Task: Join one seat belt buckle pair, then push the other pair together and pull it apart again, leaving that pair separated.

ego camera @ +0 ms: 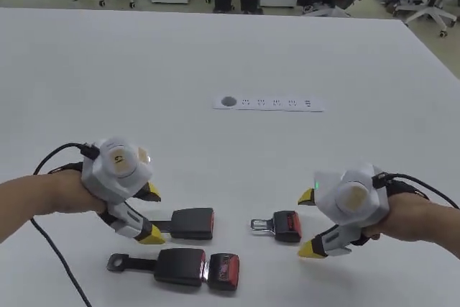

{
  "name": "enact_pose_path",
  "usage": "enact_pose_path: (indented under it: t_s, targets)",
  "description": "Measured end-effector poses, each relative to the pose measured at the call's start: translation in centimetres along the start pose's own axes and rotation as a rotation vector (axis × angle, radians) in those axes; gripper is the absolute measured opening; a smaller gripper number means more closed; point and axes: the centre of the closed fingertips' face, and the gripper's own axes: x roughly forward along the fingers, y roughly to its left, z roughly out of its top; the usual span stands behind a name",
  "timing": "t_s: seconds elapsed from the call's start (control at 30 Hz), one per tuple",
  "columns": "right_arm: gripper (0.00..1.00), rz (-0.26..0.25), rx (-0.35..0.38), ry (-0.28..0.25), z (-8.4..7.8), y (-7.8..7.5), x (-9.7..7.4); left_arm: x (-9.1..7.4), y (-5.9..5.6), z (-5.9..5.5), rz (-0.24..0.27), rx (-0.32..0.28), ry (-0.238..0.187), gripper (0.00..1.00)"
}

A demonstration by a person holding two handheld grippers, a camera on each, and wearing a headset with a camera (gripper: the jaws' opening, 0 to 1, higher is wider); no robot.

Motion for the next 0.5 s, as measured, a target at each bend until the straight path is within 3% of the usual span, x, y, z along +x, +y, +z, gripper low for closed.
enact_pose_path:
  t_s: [0.27,0.5]
  targets:
    - [0.63,-0.052,0.102,-0.065,-0.3,0.4,-0.9,-1.8,-0.7,-1.2,0.064,-0.093,-0.098,0.66]
    - [0.77,-0.094,0.219,-0.143,-0.1,1.3,-1.8,-3.8,-1.0,-0.7,0.147,-0.168,-0.289,0.73]
